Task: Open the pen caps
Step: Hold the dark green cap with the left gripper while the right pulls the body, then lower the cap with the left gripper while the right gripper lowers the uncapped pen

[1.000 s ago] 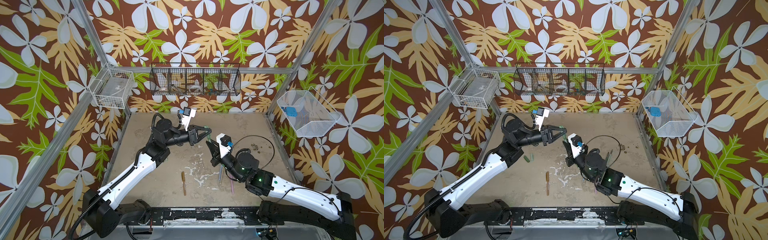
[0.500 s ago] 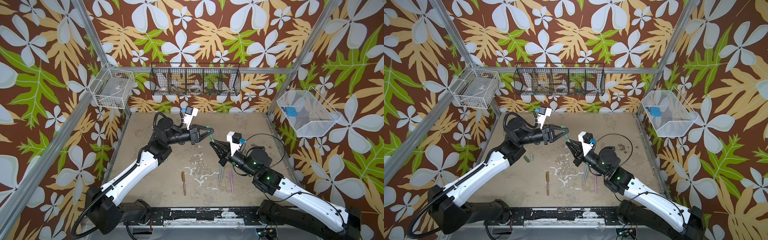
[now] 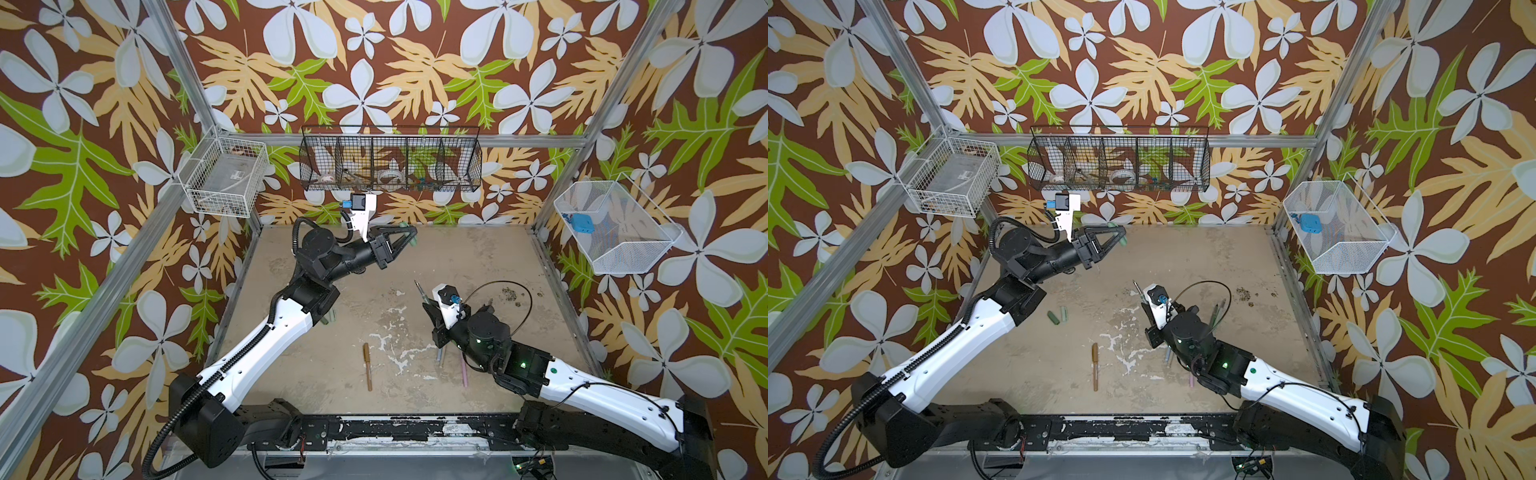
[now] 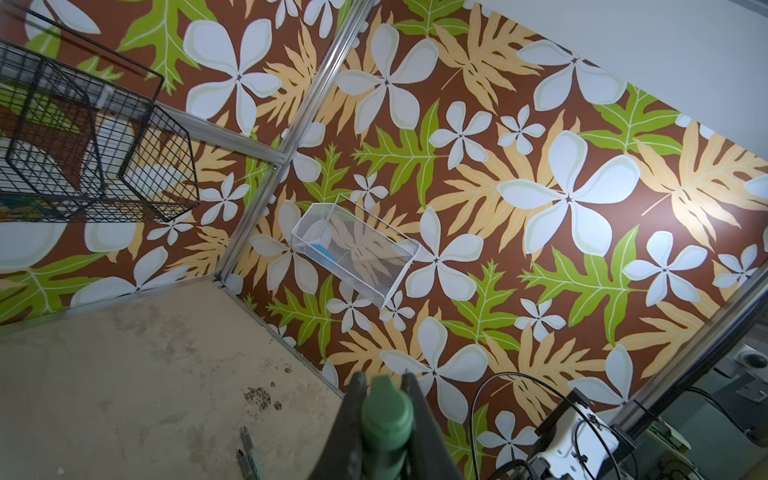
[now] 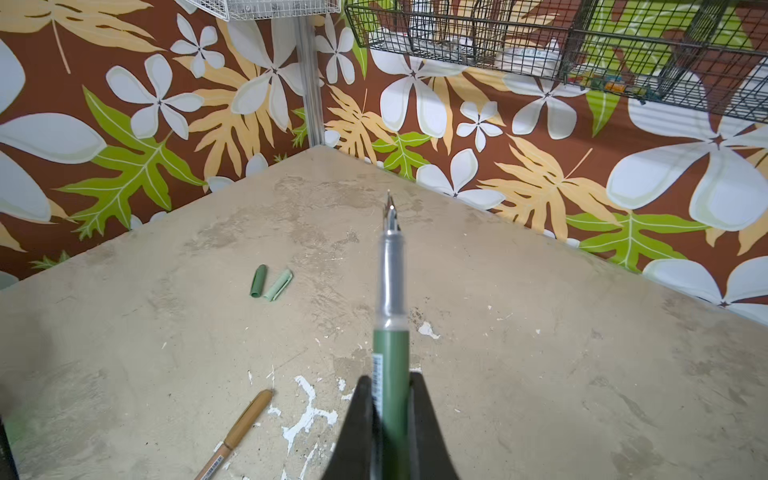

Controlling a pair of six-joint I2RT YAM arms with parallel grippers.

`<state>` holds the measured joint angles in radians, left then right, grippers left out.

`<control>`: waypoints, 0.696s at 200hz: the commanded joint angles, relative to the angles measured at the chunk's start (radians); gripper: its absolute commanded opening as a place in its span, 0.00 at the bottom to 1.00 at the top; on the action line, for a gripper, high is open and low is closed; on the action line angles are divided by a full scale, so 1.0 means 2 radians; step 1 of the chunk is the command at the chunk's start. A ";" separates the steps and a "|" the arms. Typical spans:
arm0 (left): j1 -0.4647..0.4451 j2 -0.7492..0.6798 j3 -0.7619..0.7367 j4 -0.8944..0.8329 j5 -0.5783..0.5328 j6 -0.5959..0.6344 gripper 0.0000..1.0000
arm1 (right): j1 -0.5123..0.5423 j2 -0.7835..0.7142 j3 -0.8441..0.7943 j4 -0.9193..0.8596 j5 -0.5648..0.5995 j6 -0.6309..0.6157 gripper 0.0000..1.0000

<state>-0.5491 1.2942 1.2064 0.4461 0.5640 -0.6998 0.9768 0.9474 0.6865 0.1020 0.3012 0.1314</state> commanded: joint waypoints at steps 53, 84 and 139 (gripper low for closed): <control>0.005 -0.035 -0.051 -0.117 -0.171 0.054 0.00 | -0.076 -0.037 0.010 -0.027 -0.057 0.093 0.00; 0.005 -0.054 -0.125 -0.157 -0.284 0.031 0.00 | -0.180 -0.023 0.024 -0.089 -0.099 0.164 0.00; 0.007 -0.050 -0.210 -0.203 -0.401 0.040 0.00 | -0.334 -0.013 -0.029 -0.106 -0.160 0.205 0.00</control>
<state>-0.5415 1.1828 0.8268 0.0856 -0.0906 -0.6384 0.3927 0.9134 0.6750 -0.0921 0.0483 0.4877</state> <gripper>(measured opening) 0.150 0.093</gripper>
